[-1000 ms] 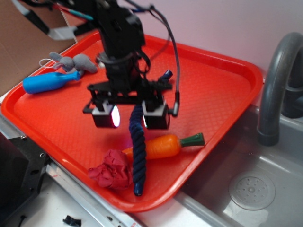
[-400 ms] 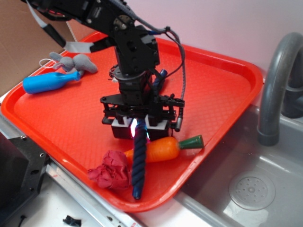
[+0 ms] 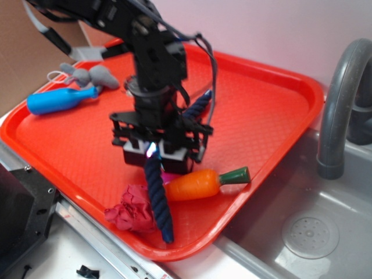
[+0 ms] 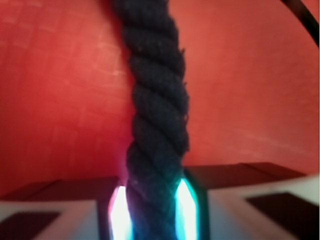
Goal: Grab the blue rope.
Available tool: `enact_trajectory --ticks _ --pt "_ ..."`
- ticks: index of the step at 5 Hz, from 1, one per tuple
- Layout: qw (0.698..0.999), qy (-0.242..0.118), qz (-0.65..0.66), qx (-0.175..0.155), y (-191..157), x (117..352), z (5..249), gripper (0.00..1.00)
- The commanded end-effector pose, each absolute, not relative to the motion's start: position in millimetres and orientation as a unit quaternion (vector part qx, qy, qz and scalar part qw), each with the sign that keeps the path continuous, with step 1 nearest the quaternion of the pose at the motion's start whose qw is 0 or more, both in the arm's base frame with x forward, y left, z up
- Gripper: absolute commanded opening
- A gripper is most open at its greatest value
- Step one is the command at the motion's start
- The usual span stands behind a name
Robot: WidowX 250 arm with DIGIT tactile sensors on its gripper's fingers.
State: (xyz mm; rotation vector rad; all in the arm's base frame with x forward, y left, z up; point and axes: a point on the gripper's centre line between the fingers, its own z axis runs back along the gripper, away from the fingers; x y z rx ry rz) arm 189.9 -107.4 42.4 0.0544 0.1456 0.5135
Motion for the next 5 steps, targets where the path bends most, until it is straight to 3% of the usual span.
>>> enact_trajectory --ticks 1,2,3,4,5 --pt "0.990 0.033 0.126 -0.045 -62 205 152 0.00" --pt "0.994 0.012 0.107 -0.036 -34 186 203 0.00" --pt "0.988 -0.033 0.147 -0.037 -12 167 230 0.00" --pt "0.983 -0.075 0.157 -0.052 -4 156 235 0.00" --pt "0.989 -0.063 0.126 -0.034 -5 160 230 0.00"
